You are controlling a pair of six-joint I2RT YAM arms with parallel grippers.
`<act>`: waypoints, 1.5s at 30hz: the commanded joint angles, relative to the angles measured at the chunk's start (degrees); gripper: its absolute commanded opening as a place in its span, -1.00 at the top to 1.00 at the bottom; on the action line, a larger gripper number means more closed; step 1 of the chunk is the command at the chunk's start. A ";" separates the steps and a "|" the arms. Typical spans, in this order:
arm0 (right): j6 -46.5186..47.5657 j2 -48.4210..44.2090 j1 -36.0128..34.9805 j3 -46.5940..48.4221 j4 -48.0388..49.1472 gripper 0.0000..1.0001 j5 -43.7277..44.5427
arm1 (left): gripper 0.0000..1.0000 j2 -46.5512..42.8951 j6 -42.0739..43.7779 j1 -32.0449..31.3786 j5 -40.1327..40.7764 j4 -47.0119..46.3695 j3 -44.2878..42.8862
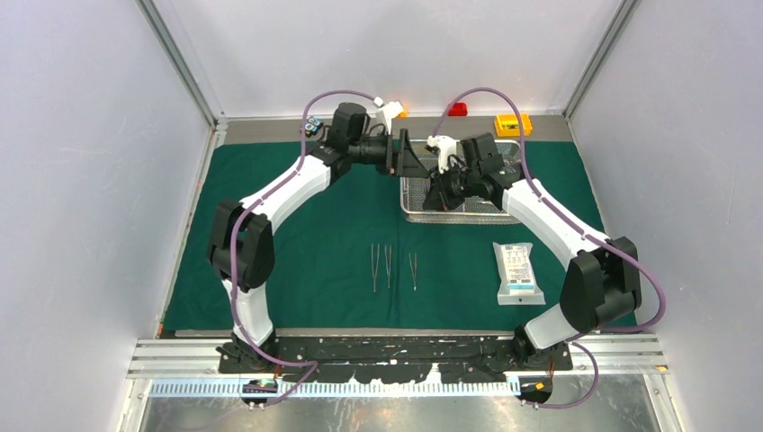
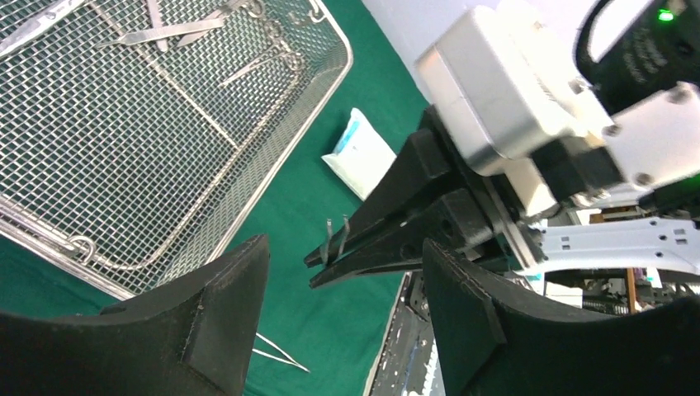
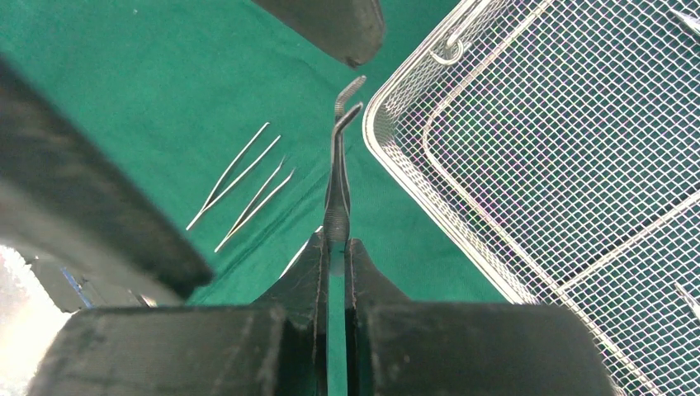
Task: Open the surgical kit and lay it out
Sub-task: Place the medical item in the surgical kit.
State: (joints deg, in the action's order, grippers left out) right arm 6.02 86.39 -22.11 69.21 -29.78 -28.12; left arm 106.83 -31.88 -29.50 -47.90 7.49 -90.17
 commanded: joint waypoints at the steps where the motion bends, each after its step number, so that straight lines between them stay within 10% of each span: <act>1: -0.66 -0.20 -0.51 2.60 1.95 0.99 1.09 | -0.40 1.56 2.27 -0.63 3.97 4.57 -3.06; 12: -0.92 0.47 -0.83 2.04 2.47 0.99 1.31 | -0.26 6.32 0.79 -1.82 2.70 4.97 -6.65; 26: -0.87 0.88 -1.12 2.21 2.14 0.97 5.57 | 0.85 7.61 4.28 -2.32 -0.33 7.22 -7.86; 36: 4.83 -6.34 4.71 -3.39 3.34 -0.13 -11.08 | 1.00 0.93 8.22 1.07 -14.42 -5.72 0.89; 45: 6.43 -3.33 5.74 -1.23 -0.27 -0.32 -24.53 | 1.00 -1.56 -2.87 1.63 -21.97 -27.60 8.64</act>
State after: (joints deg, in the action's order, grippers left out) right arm 11.11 81.82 -16.03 65.78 -29.17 -44.34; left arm 108.55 -28.16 -27.62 -64.29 -5.63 -82.94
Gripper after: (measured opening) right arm 0.654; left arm 0.026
